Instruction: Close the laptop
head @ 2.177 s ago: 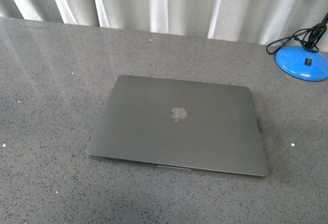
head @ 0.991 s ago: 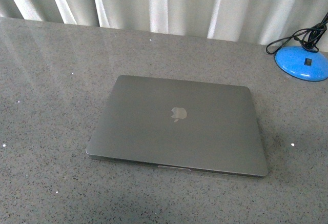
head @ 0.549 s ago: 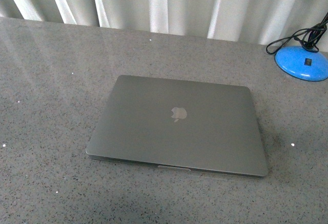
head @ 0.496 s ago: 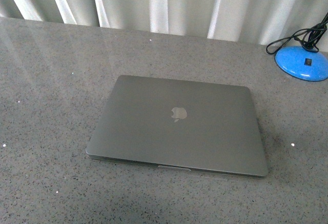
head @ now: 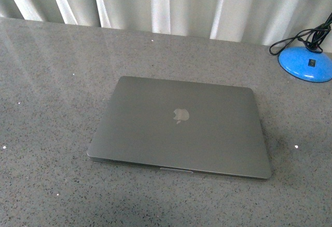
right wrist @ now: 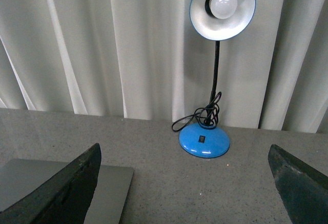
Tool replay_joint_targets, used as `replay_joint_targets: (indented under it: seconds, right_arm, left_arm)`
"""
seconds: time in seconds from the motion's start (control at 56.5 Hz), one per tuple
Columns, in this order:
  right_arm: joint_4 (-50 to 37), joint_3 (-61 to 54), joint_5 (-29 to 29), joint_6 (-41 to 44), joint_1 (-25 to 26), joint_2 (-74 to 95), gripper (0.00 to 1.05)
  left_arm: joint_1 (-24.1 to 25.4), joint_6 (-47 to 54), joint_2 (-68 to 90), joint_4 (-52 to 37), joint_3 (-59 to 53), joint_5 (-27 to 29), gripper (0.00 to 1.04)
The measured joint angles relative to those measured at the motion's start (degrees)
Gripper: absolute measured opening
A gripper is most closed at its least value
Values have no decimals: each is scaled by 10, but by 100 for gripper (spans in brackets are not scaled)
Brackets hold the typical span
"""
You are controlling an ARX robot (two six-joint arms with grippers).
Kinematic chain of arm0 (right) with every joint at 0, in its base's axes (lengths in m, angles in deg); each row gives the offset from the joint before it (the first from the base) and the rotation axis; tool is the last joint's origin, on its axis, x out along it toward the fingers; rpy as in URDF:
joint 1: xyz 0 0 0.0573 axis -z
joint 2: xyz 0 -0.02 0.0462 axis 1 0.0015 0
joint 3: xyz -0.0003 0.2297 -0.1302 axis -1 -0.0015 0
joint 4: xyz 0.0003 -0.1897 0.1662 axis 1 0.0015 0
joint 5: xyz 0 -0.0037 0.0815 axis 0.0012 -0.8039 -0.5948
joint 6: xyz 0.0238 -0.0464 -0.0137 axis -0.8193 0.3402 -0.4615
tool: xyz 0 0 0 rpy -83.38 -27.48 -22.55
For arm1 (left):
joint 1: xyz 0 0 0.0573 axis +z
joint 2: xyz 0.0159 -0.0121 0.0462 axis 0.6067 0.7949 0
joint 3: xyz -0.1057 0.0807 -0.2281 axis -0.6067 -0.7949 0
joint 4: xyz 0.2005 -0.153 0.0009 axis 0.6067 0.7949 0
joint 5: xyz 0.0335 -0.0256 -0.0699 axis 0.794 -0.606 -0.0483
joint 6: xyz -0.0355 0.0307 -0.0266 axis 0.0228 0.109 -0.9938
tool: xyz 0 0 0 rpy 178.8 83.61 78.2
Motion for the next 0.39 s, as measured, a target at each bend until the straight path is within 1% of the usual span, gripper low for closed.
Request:
replay_joint_targets:
  seconds: [0.389]
  right_arm:
    - [0, 0, 0, 0, 0, 0, 95]
  left_arm:
    - [0, 0, 0, 0, 0, 0, 98]
